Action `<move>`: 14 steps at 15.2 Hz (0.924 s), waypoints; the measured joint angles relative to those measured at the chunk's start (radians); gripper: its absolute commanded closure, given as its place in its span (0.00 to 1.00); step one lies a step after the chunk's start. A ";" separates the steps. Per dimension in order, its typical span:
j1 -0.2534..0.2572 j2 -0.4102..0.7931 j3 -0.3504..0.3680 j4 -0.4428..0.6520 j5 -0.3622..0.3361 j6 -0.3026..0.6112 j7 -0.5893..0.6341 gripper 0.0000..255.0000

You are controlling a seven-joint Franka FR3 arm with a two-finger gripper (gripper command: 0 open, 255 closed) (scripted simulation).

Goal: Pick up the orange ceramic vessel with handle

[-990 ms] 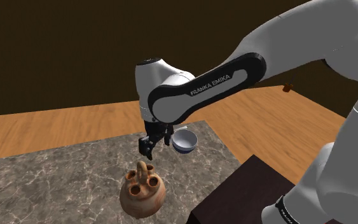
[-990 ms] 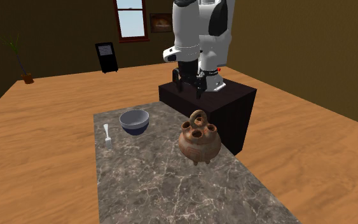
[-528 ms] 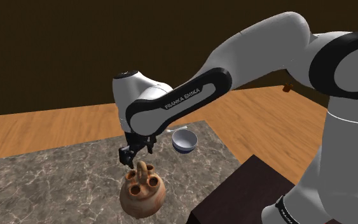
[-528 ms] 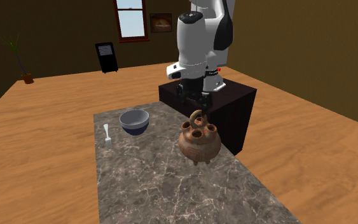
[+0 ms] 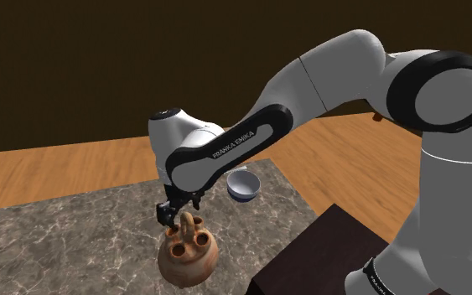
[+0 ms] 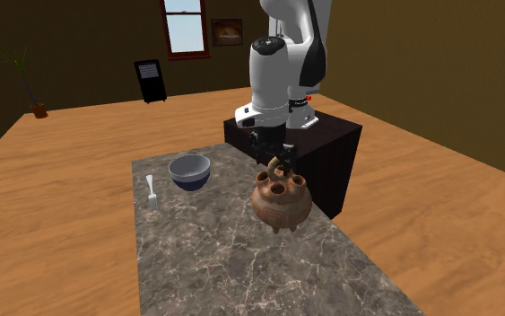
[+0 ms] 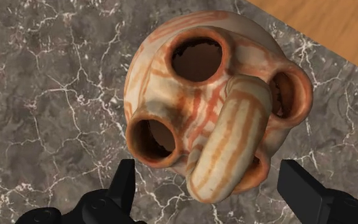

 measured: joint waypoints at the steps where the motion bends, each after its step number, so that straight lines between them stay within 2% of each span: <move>1: 0.000 0.000 0.000 -0.001 0.000 0.002 0.000 1.00; 10: 0.000 0.000 0.000 -0.003 -0.001 0.005 0.001 1.00; 14: -0.004 -0.025 0.006 0.000 0.010 -0.027 -0.004 1.00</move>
